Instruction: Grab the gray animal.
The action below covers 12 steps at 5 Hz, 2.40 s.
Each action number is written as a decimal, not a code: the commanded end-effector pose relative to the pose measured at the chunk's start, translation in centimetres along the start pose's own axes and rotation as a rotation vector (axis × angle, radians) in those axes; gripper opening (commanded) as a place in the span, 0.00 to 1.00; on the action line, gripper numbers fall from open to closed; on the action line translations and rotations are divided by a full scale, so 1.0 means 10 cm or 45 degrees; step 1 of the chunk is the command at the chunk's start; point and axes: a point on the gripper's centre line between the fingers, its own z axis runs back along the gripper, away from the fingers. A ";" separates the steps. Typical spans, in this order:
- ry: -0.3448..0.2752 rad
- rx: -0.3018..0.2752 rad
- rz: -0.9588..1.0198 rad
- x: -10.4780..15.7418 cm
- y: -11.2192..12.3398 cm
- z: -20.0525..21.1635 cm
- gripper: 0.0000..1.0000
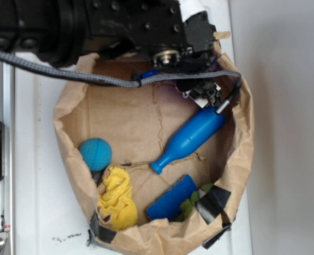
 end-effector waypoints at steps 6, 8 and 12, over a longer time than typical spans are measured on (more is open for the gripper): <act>-0.047 -0.066 0.082 0.11 -0.04 0.19 1.00; -0.123 -0.101 0.021 0.12 -0.07 0.18 1.00; -0.228 -0.020 0.000 0.18 -0.35 -0.12 1.00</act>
